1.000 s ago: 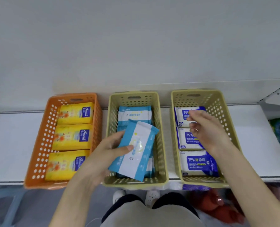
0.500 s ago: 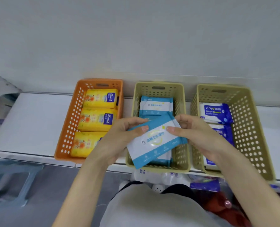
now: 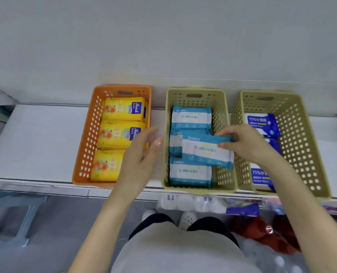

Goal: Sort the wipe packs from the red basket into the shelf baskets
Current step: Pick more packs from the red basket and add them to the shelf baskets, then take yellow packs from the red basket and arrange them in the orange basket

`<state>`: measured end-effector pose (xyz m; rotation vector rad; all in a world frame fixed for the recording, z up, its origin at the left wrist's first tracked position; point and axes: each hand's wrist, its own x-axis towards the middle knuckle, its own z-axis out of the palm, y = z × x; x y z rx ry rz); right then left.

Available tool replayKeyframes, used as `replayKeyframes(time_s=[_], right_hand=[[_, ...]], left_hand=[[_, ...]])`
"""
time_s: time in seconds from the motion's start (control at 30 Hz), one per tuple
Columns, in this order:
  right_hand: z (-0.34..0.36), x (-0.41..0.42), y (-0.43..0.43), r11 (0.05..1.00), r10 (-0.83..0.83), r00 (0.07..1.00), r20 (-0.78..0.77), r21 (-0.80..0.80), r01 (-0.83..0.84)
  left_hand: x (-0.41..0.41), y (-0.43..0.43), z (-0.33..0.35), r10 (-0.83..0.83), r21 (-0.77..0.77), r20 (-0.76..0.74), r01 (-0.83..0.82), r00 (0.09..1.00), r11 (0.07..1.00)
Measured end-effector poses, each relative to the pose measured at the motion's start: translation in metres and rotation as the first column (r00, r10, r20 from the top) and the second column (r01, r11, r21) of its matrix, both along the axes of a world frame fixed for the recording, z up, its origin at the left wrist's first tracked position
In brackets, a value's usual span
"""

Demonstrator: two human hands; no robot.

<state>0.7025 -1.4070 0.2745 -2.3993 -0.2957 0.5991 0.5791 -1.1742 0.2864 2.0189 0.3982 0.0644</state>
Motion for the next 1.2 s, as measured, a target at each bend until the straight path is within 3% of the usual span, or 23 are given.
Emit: replayKeyframes(time_s=[0.1, 0.2, 0.37, 0.5, 0.6, 0.83, 0.9, 0.97, 1.03, 1.1, 1.2], right_hand=[[-0.011, -0.011, 0.007, 0.996, 0.086, 0.994, -0.064, -0.016, -0.087], [-0.024, -0.026, 0.030, 0.972, 0.193, 0.977, -0.092, -0.116, -0.203], [-0.046, -0.028, 0.044, 0.944, 0.185, 0.976, -0.117, -0.256, -0.210], [-0.047, -0.034, 0.051, 0.861, 0.247, 0.969, 0.009, -0.460, -0.215], [-0.048, -0.041, 0.054, 0.844, 0.246, 0.967, 0.066, -0.505, -0.180], [-0.050, -0.040, 0.044, 0.891, 0.259, 0.965, 0.043, -0.396, -0.221], [-0.040, -0.041, 0.043, 0.922, 0.230, 0.965, 0.125, -0.345, -0.175], [-0.024, -0.050, 0.047, 0.982, 0.113, 0.963, 0.244, -0.177, -0.070], [-0.001, -0.063, 0.061, 0.998, 0.015, 0.965, 0.263, 0.048, -0.028], [0.020, -0.077, 0.086, 0.978, 0.086, 0.972, 0.217, 0.167, -0.124], [0.038, -0.097, 0.139, 0.900, 0.328, 0.931, 0.160, 0.246, -0.359]], left_hand=[[-0.015, -0.012, -0.005, -0.077, -0.136, -0.104, 0.063, 0.992, 0.989], [-0.022, -0.022, -0.004, -0.132, -0.221, -0.105, 0.106, 0.986, 0.970], [-0.029, -0.021, -0.017, -0.198, -0.227, -0.131, 0.165, 0.971, 0.960], [-0.036, -0.018, -0.030, -0.236, -0.170, -0.182, 0.206, 0.955, 0.964], [-0.039, -0.016, -0.033, -0.221, -0.251, -0.176, 0.173, 0.959, 0.952], [-0.041, -0.019, -0.039, -0.123, -0.350, -0.138, 0.067, 0.983, 0.934], [-0.049, -0.022, -0.038, -0.105, -0.393, -0.112, 0.053, 0.988, 0.918], [-0.066, -0.019, -0.035, -0.041, -0.427, -0.113, -0.011, 0.993, 0.904], [-0.090, -0.009, -0.028, 0.075, -0.431, -0.075, -0.100, 0.994, 0.897], [-0.112, 0.008, -0.019, 0.220, -0.443, -0.027, -0.209, 0.975, 0.872], [-0.146, 0.044, -0.009, 0.436, -0.415, 0.014, -0.392, 0.900, 0.821]])
